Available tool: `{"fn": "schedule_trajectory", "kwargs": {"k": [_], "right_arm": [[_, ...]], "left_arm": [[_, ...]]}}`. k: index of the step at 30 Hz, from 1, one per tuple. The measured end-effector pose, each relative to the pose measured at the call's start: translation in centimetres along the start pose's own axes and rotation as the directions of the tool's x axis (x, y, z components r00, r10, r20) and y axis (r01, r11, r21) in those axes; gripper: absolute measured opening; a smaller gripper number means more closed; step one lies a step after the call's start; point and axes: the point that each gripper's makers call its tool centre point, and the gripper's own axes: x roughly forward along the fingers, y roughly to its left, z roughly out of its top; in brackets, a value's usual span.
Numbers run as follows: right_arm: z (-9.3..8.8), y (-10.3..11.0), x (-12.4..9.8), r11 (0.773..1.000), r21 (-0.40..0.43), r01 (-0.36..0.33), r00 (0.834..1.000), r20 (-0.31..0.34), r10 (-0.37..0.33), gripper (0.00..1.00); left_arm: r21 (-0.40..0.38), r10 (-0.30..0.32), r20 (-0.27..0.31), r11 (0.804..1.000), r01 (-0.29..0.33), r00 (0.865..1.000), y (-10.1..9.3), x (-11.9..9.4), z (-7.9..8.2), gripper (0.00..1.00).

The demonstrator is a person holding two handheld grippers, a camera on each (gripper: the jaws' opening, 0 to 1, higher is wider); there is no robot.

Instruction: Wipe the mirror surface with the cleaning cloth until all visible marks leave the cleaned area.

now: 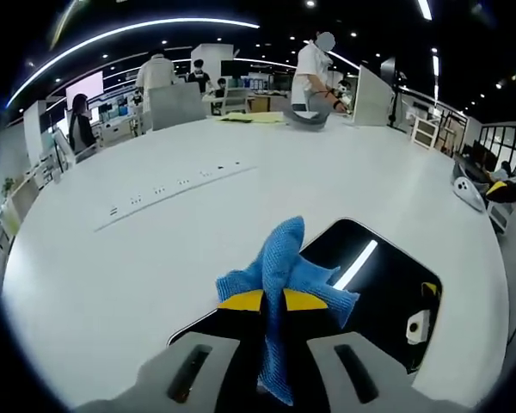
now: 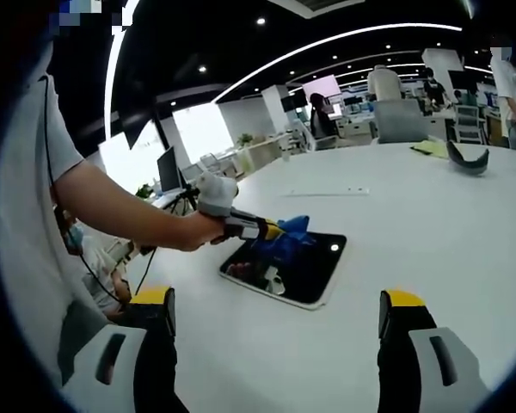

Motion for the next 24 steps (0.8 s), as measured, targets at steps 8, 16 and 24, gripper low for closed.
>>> {"fn": "schedule_trajectory", "kwargs": {"k": [8, 16, 24], "right_arm": [[0.15, -0.11, 0.1, 1.0, -0.003, 0.002, 1.0, 0.001, -0.002, 0.98], [0.14, -0.08, 0.05, 1.0, -0.001, 0.001, 1.0, 0.001, -0.001, 0.98], [0.13, 0.13, 0.1, 1.0, -0.015, -0.002, 1.0, -0.003, 0.002, 0.98]], "left_arm": [[0.002, 0.005, 0.0, 1.0, -0.005, 1.0, -0.26, -0.3, 0.12, 0.04], [0.015, 0.004, -0.001, 1.0, -0.004, 1.0, -0.29, -0.39, 0.15, 0.04], [0.016, 0.011, 0.0, 1.0, -0.011, 1.0, 0.0, -0.45, 0.14, 0.04]]}}
